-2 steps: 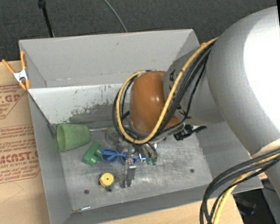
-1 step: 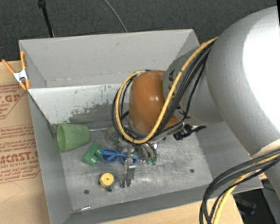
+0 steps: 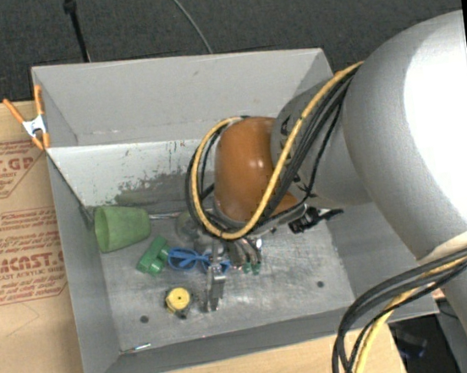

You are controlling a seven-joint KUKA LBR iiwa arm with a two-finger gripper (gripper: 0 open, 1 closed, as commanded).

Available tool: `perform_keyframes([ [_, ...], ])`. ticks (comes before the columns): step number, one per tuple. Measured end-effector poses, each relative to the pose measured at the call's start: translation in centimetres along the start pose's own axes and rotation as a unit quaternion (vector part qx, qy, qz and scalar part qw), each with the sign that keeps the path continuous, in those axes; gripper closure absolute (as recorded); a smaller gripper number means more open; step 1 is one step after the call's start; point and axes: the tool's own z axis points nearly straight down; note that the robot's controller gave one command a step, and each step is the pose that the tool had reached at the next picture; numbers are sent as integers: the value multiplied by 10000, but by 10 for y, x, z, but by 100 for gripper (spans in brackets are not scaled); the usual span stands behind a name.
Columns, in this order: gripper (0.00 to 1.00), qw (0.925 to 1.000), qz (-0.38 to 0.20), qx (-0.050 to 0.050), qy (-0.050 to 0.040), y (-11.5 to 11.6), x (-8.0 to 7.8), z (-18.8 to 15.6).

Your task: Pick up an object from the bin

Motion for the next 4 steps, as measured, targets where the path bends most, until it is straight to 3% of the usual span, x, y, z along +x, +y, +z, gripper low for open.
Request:
perform_keyframes([
  [1, 100, 10000, 5, -2, -17, 0, -1, -1],
  [2, 100, 10000, 1, -5, -31, 1, -3, -68],
  [4, 100, 10000, -8, -2, -13, 3, -4, -116],
])
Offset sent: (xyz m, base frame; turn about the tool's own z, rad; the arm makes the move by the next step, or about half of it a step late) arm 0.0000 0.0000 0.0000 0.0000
